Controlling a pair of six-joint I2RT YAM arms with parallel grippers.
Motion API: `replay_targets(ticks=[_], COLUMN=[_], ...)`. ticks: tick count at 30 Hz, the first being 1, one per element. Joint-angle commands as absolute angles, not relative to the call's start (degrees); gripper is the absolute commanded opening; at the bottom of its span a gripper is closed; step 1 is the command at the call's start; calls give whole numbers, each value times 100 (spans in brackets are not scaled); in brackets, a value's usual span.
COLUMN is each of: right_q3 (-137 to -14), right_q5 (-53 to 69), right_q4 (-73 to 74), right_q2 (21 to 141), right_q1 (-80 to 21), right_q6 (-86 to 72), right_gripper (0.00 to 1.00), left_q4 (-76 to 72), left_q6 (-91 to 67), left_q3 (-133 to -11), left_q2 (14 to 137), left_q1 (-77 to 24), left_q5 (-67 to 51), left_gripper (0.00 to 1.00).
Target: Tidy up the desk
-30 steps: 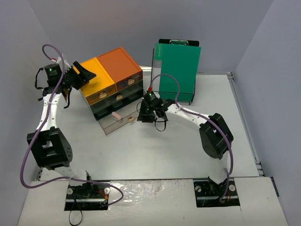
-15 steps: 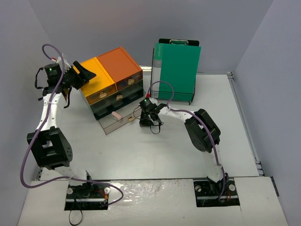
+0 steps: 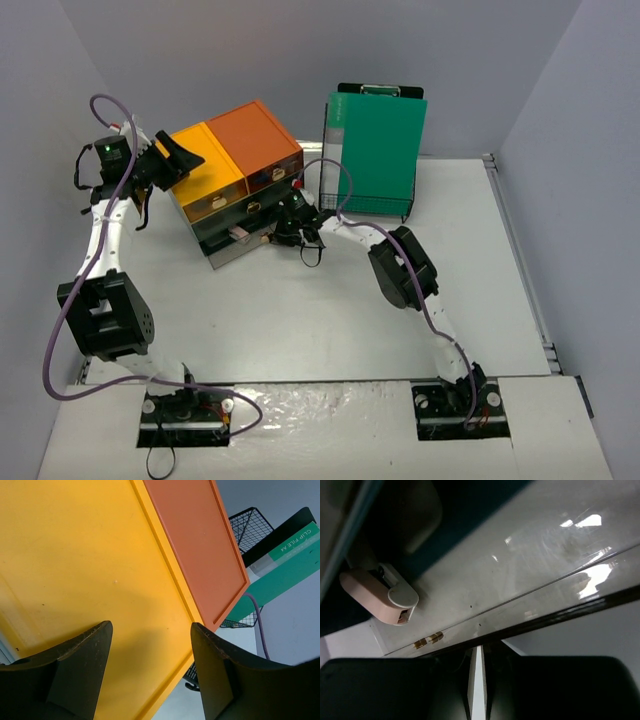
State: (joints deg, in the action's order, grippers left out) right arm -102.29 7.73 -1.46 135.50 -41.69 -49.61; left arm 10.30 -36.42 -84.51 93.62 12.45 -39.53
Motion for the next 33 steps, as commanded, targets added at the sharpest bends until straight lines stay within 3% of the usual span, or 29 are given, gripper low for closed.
replay_targets(ticks=[1,12,17,23,28,33], right_q3=[-10906,-11142,-11271,-10769,-10371,-9613], right_q5=[1150,1559,1677,1596,1298,533], right_q4=[-1146,-2884,-3167,-2555,-1587,-97], right_q2=[13730,14005,14141,13629,12906,11856], right_q1=[-4063,-3740,-3678,-3817,-4003,-4154], right_q6=[-5236,-6110,-6433,-6152,-5577,-4973], right_gripper=[6,21,23,28,38,61], left_q4=[1564,1667,1713,1740,1771,1715], left_q6=[-3502,-3403,-3345,-3313,-3254,-3278], left_q3=[-8351,-8271,-8206,-8121,-8149,-8187], left_q2=[9263,9134,9050,8937,8881,8826], left_q1=[1257,1257,1257,1266,1274,1282], left_q5=[-3810,-3772,-3749,-3701,-3683,-3683], left_gripper=[61,61,61,61,61,61])
